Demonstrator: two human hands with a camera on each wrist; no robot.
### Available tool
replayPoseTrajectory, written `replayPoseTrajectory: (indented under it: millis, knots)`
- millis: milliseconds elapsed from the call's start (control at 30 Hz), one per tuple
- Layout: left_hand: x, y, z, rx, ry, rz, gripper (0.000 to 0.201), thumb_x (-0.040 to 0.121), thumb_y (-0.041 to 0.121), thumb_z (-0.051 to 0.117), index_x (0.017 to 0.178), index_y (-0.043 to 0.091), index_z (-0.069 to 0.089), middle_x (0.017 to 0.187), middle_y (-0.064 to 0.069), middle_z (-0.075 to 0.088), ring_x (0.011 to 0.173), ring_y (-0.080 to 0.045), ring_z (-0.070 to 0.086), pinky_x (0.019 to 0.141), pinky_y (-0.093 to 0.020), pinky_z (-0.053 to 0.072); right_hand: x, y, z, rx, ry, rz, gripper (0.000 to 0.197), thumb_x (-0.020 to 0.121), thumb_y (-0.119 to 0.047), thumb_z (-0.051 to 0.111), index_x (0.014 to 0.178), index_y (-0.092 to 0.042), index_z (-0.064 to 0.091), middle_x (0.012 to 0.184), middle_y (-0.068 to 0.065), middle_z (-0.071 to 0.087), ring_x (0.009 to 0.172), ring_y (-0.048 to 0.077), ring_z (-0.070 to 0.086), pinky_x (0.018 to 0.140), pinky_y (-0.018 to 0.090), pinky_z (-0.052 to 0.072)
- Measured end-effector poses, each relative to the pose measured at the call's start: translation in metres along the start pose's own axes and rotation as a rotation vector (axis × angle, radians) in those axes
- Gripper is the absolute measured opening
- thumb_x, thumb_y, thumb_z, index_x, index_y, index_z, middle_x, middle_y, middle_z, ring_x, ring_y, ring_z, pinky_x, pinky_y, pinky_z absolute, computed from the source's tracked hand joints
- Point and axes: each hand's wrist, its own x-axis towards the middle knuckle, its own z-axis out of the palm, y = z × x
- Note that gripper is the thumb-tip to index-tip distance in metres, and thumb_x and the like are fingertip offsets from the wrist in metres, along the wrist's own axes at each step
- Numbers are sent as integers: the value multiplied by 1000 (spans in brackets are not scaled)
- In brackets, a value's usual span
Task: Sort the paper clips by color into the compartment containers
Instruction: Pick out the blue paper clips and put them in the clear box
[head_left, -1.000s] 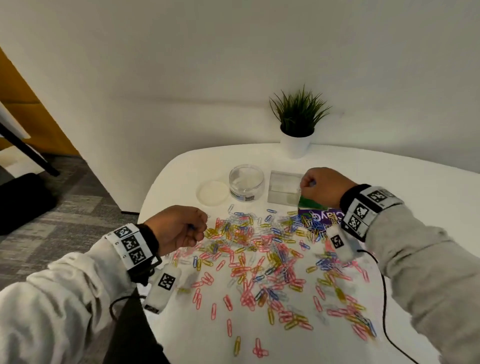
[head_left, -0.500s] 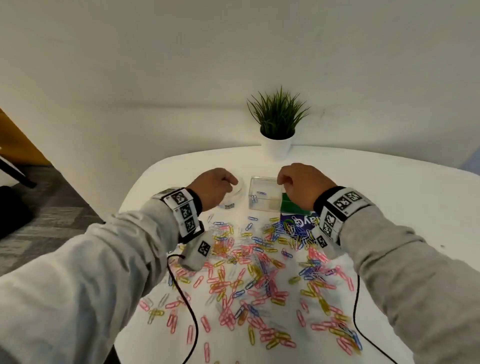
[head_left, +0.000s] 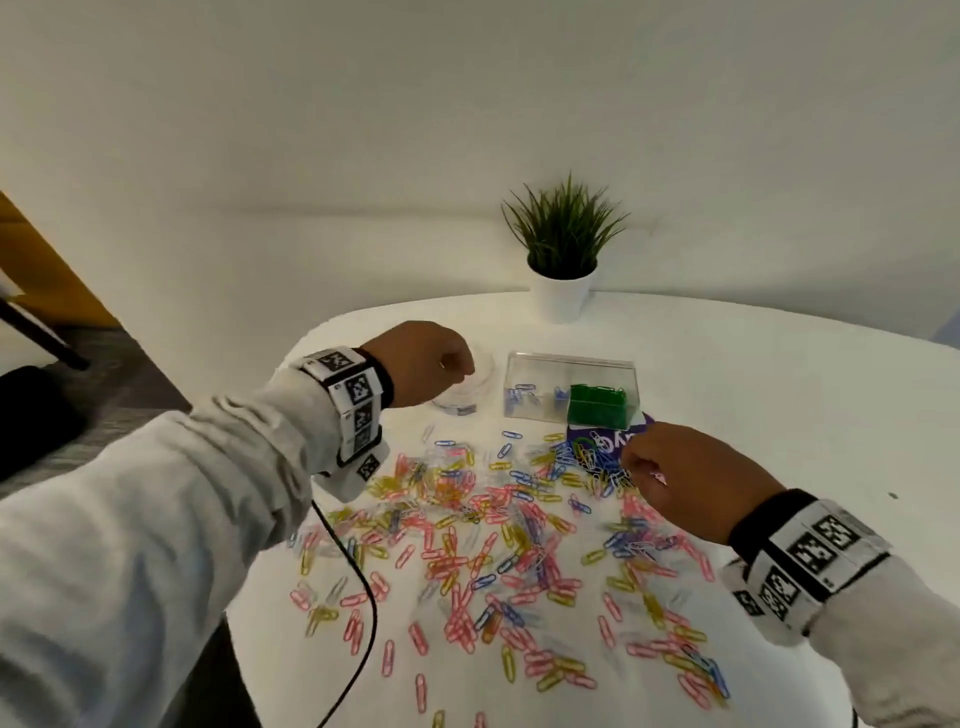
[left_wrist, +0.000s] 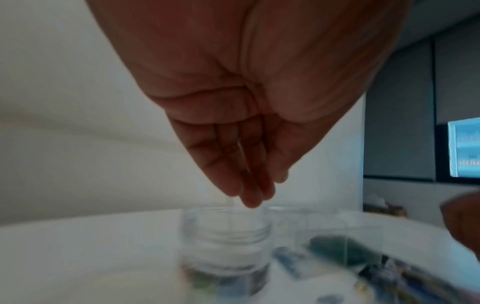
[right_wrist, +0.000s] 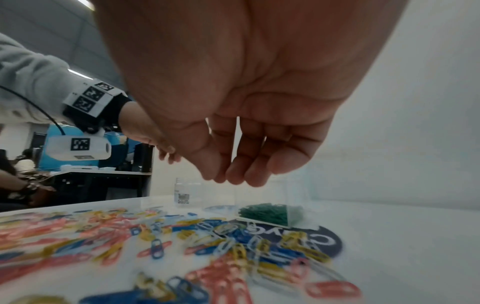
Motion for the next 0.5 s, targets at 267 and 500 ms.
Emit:
replayPoseTrajectory:
  millis: [267,500]
  knots:
    - [-130,-106,17,252,-295,-318,14,89,38,63,101,31,69,97,17,62,90,-7,56,77,-22,42,44,-97,31,-9,-106,-283,24,101,-29,42,112,-31,63,107,-7,57,99,16,55,87,35,48]
    - [-171,-122,58,116,-217,-395,22,85,49,65,101,34,71,98,15,66,88,-7,57,80,-24,48,79,-179,67,9,-189,-401,18,97,-33,52,108,-26,64,107,-4,58,98,20,57,83,38,50]
